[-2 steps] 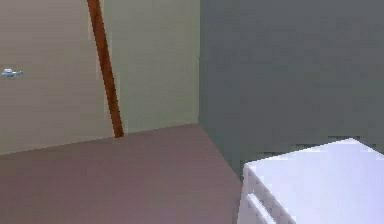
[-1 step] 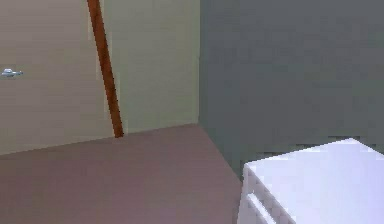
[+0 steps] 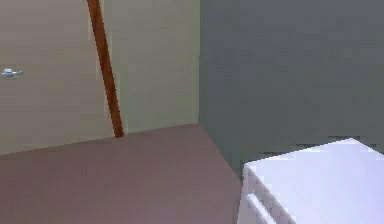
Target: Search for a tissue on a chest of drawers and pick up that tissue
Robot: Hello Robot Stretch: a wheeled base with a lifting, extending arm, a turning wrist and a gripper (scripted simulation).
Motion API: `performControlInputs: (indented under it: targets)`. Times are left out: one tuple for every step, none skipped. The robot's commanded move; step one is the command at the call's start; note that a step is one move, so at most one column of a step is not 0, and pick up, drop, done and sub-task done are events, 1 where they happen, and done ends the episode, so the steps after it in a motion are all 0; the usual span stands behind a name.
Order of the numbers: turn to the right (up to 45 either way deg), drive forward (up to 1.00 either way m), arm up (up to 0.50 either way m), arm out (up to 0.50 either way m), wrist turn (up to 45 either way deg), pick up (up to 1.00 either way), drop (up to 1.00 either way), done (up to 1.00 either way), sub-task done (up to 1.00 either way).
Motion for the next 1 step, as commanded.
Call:
performControlInputs:
  targets:
    - [0.0, 0.0, 0.0, 0.0, 0.0, 0.0, 0.0, 1.0, 0.0]
